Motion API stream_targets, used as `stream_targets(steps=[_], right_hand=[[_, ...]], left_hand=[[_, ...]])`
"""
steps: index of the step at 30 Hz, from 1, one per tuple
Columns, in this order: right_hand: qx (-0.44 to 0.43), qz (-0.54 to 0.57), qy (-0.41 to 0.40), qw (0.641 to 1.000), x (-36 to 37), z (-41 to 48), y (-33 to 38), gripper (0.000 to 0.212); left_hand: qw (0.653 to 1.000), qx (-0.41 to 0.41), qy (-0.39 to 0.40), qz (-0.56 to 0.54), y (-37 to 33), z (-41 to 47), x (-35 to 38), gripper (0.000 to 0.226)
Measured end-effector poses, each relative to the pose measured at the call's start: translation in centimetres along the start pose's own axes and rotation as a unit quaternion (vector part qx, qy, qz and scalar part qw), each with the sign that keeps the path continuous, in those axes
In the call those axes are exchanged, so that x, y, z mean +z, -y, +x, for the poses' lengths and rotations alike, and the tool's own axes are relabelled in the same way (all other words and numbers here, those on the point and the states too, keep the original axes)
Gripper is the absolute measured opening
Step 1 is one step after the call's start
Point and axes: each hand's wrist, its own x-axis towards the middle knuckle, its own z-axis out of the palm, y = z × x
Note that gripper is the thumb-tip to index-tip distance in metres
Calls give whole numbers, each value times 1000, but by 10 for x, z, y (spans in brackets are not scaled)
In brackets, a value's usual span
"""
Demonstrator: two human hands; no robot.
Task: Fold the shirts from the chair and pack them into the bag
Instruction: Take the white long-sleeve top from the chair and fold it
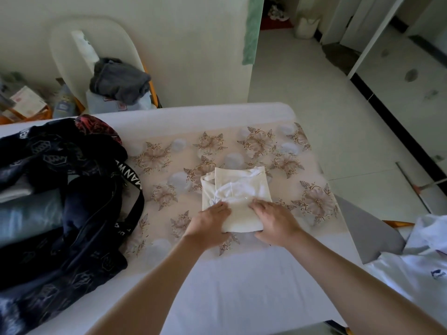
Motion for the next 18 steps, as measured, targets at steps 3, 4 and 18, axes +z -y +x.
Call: stream_targets(steps=[3,4,18], right_hand=[[33,64,34,997,-28,-5,2,52],[52,109,66,990,-35,-6,1,49],[35,-5,-183,982,-18,41,8,31]], left_hand=[[991,-79,106,-34,-9,-3,-38,41],[983,-98,141,-63,-9,-3,-52,36],[989,3,-136,63,-21,24,-22,36]])
